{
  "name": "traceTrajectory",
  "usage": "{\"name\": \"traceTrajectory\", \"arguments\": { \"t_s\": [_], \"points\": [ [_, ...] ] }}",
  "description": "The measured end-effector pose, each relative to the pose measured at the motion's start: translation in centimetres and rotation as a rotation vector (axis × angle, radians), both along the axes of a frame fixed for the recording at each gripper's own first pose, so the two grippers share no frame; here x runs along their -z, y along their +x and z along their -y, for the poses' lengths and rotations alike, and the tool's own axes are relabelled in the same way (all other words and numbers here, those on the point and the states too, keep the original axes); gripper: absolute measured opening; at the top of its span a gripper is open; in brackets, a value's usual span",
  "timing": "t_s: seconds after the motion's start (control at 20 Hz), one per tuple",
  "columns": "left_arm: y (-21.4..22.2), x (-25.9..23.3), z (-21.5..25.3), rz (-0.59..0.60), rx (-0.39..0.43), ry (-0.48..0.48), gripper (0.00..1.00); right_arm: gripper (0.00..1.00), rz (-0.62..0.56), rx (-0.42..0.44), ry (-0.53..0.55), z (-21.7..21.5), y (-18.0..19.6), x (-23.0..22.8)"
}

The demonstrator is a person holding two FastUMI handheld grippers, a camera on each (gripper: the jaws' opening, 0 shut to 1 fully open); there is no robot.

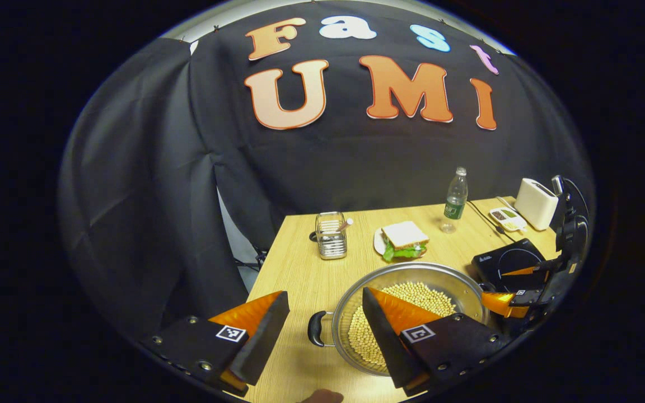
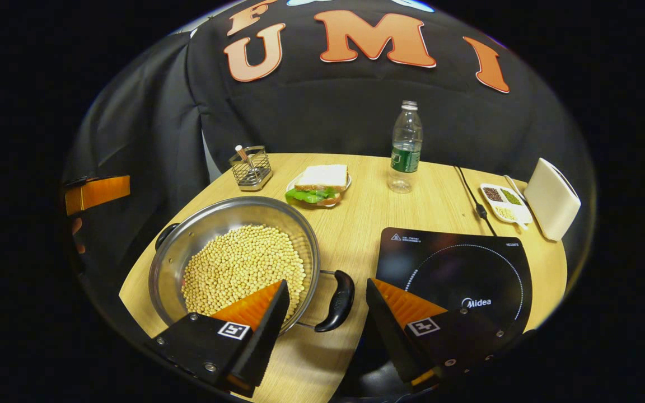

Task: First push the handle of the pot to place it horizontally, then grasp the pot with both hands and set it on the induction cooktop.

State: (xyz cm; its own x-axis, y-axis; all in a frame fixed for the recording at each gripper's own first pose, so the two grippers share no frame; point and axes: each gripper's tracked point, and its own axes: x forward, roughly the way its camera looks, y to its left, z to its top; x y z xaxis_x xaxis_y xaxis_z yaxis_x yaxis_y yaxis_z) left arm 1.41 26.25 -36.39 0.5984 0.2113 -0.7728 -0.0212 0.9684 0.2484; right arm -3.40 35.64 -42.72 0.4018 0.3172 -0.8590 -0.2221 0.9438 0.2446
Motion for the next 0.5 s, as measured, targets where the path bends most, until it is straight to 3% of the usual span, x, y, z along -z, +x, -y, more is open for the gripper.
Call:
{"name": "traceTrajectory", "arguments": {
  "t_s": [0.2,0.5],
  "points": [
    [-1.5,5.1,-1.1,-0.111,-0.046,-0.072,0.86,0.88,-0.021,-0.024,-0.023,-0.5,-0.6,1.1],
    [-3.8,11.2,-4.0,-0.210,-0.118,-0.071,0.86,0.88,-0.066,-0.014,-0.028,-0.9,-0.6,2.9]
  ]
}}
